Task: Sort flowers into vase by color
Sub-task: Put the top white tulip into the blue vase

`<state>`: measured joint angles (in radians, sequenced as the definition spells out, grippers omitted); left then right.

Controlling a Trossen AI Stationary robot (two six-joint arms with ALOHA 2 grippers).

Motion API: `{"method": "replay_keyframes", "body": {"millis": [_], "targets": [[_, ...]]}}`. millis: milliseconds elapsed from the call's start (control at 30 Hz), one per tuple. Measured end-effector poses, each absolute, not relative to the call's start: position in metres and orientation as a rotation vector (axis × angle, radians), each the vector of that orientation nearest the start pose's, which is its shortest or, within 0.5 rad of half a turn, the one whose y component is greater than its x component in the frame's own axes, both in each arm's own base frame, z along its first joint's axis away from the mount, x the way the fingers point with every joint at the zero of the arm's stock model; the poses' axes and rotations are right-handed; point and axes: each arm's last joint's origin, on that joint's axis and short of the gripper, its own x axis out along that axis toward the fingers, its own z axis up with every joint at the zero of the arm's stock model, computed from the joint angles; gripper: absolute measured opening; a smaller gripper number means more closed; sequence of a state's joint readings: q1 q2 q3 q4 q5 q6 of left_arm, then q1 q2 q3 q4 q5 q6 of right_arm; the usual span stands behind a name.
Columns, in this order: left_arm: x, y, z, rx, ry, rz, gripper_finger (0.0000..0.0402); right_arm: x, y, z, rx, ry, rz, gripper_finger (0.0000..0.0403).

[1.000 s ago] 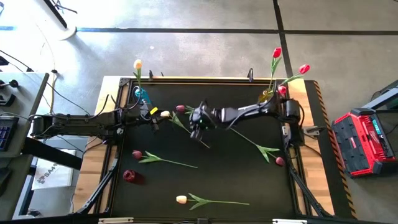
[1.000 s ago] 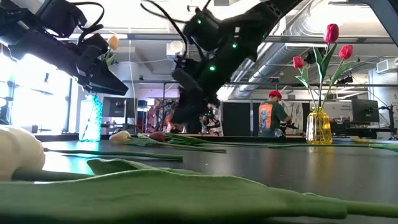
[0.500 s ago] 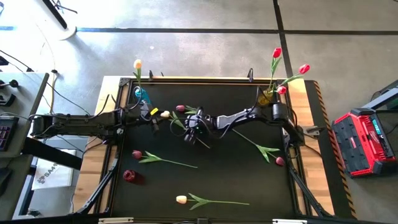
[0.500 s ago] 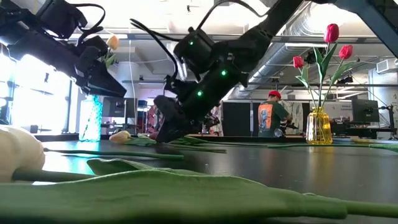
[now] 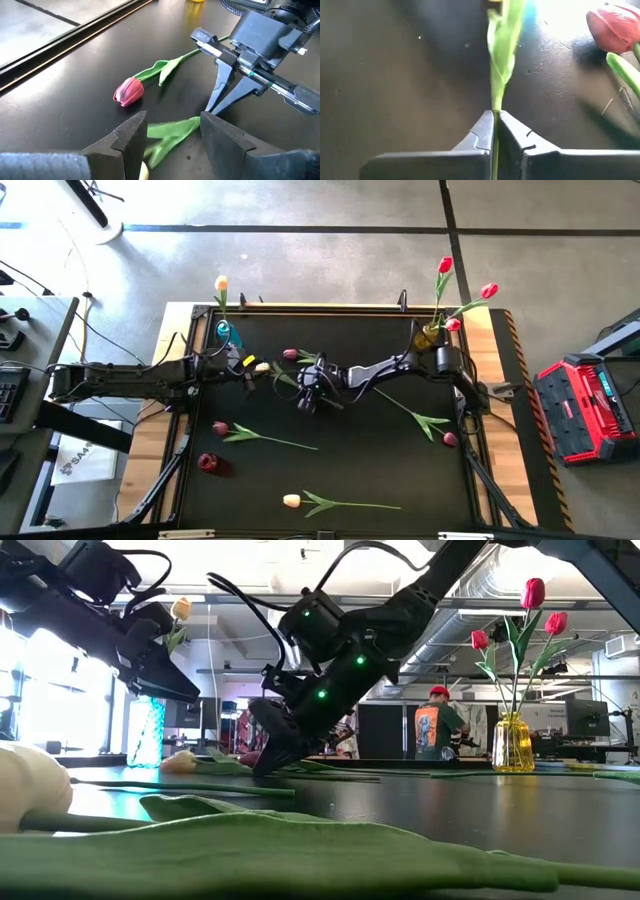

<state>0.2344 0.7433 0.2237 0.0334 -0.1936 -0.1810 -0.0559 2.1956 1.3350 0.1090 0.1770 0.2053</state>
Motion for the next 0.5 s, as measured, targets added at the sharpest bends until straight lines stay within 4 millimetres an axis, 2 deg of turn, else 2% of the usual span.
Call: {"method": "replay_keyframes", "body": {"millis": [167, 333, 500], "targets": [[0.147, 0.04, 0.167, -0.241, 0.449, 0.461, 0.0172, 0.45, -0.029, 0.113, 0.121, 0.664, -0.43, 0.0008], [0.144, 0.04, 0.172, -0.265, 0.412, 0.463, 0.0172, 0.448, -0.026, 0.14, 0.045, 0.571, -0.599, 0.0004], [0.14, 0.039, 0.18, -0.264, 0.339, 0.456, 0.0172, 0.444, -0.027, 0.165, 0.015, 0.496, -0.681, 0.0002]]}}
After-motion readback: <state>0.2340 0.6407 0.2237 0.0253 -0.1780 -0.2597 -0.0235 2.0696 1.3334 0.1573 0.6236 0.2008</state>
